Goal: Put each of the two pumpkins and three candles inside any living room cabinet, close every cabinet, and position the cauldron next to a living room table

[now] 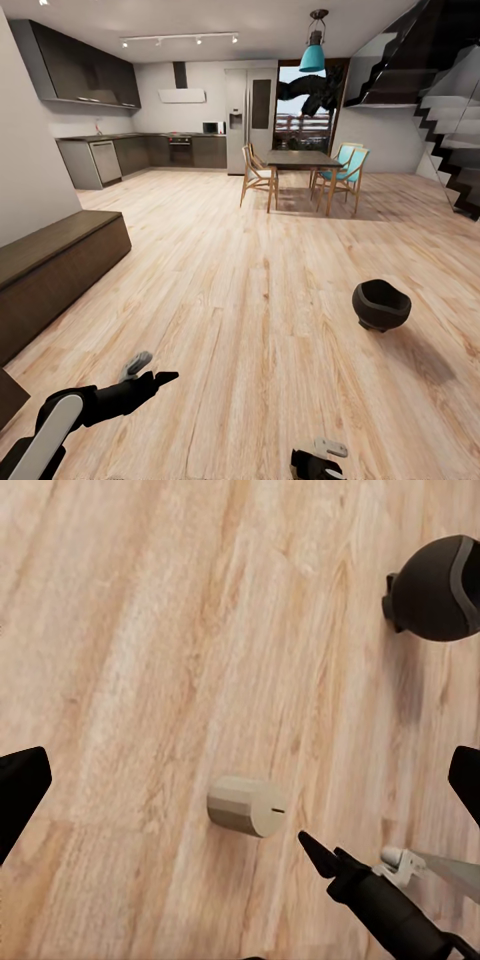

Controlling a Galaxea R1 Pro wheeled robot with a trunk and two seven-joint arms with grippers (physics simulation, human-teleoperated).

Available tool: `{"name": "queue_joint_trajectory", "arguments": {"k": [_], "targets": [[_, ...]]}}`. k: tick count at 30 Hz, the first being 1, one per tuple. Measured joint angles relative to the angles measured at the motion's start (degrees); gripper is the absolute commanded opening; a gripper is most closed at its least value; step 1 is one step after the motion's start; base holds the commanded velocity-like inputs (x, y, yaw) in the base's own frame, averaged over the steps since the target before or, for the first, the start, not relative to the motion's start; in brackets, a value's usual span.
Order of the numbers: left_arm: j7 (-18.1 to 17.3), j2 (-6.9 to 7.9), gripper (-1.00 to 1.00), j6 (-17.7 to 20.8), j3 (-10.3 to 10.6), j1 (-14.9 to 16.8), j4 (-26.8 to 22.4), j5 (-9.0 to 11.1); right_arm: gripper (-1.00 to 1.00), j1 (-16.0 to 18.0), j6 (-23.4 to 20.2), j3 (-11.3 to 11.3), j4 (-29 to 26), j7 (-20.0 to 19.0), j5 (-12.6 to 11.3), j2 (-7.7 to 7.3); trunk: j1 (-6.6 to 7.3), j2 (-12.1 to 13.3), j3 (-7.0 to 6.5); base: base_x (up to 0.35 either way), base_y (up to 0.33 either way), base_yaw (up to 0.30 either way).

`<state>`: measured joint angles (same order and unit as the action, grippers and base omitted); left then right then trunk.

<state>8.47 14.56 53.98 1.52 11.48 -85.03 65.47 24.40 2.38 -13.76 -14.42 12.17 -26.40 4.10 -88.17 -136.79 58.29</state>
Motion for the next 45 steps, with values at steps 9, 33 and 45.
{"name": "queue_joint_trajectory", "arguments": {"k": [9,33,45], "targets": [[0.0,-0.02,1.0,0.0,0.7,0.0,0.0,0.0,1.0,0.0,0.0,0.3,0.3,0.0,-0.2,-0.11,-1.98,-3.6,1.62,0.0,0.0,0.0],[0.0,-0.01,1.0,0.0,1.0,0.0,-0.1,0.0,1.0,0.0,0.0,0.3,0.3,0.0,-0.2,-0.21,-3.67,-6.5,4.21,0.001,0.0,0.0],[0.0,-0.01,1.0,0.0,1.7,0.0,-0.1,-0.1,1.0,0.0,0.1,0.3,0.3,0.0,-0.2,-0.23,-3.67,-6.5,4.21,0.058,-0.068,0.0]]}}
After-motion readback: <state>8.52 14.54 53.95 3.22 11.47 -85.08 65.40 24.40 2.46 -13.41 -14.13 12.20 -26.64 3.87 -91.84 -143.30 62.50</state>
